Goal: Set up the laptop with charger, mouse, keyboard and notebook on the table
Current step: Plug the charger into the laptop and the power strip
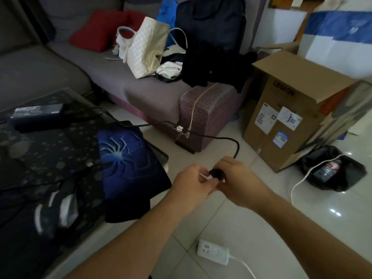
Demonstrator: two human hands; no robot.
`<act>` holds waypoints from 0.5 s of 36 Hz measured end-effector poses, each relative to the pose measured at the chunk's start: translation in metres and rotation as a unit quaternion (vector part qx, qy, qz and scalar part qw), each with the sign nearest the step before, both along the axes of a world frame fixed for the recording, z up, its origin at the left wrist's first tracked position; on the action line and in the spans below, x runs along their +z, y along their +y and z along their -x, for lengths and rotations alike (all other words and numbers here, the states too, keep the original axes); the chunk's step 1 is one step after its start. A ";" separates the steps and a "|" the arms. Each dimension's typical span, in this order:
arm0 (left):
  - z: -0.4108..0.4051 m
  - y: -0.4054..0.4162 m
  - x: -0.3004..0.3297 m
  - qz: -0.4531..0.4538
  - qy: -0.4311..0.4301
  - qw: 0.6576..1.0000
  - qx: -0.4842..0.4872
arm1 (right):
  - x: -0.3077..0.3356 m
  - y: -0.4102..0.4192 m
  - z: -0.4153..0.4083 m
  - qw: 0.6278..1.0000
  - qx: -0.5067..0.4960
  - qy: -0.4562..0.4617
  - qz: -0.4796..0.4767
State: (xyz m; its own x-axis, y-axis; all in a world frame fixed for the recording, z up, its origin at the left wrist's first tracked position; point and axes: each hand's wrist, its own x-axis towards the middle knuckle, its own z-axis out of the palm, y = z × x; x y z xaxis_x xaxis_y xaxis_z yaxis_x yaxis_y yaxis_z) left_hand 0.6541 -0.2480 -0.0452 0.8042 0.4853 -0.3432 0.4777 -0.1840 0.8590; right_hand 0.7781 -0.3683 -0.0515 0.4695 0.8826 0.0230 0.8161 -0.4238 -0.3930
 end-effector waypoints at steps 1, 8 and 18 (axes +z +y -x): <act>-0.001 0.003 -0.003 -0.027 0.005 1.000 0.006 | -0.001 -0.002 0.001 1.000 -0.004 0.013 -0.008; -0.001 0.007 -0.015 -0.025 0.024 0.999 -0.039 | -0.011 -0.018 0.005 0.998 -0.042 0.049 0.023; 0.020 0.036 -0.076 -0.093 0.132 0.973 -0.164 | -0.088 -0.028 0.020 0.979 0.000 -0.078 0.191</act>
